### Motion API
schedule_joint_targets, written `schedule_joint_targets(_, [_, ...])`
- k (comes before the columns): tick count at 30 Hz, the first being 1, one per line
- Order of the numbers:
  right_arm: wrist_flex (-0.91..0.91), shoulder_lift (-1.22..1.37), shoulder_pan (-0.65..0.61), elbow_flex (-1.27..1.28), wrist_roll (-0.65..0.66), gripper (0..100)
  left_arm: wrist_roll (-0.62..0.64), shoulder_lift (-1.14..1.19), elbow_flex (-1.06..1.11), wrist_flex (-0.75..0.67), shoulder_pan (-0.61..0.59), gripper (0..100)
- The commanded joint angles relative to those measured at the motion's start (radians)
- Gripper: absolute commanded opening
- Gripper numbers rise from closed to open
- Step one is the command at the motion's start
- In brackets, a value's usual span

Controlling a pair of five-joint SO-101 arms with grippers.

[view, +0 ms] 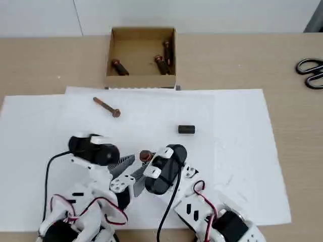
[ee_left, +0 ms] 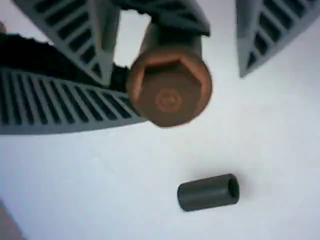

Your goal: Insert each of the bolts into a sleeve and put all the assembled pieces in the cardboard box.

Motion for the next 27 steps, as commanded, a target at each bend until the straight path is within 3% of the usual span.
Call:
schedule_joint_targets(1, [-0.031, -0.004, 0.012, -0.043, 0.008, 0.2, -0.035, 0.002, -0.015, 0.017, -0.023, 17])
schedule_joint_targets(6, [-0.031, -0.002, 0.021, -0.043, 0.005, 0.2, -0.086, 0.005, -0.087, 0.014, -0.075, 15])
schedule_joint_targets(11, [-0.033, 0.001, 0.125, -0.035, 0.000, 0.2, -0.166, 0.000, -0.151, 0.011, -0.123, 0])
schedule_joint_targets(17, [-0.031, 0.001, 0.214, -0.034, -0.141, 0.2, -0.333, 0.000, -0.176, -0.044, -0.313, 1])
schedule_joint_targets(22, [-0.038, 0.002, 0.255, -0.038, -0.210, 0.2, -0.388, 0.000, -0.015, -0.133, -0.532, 1])
schedule_joint_targets(27, [-0.041, 0.007, 0.278, -0.074, -0.262, 0.2, -0.393, 0.000, 0.200, -0.198, -0.568, 1])
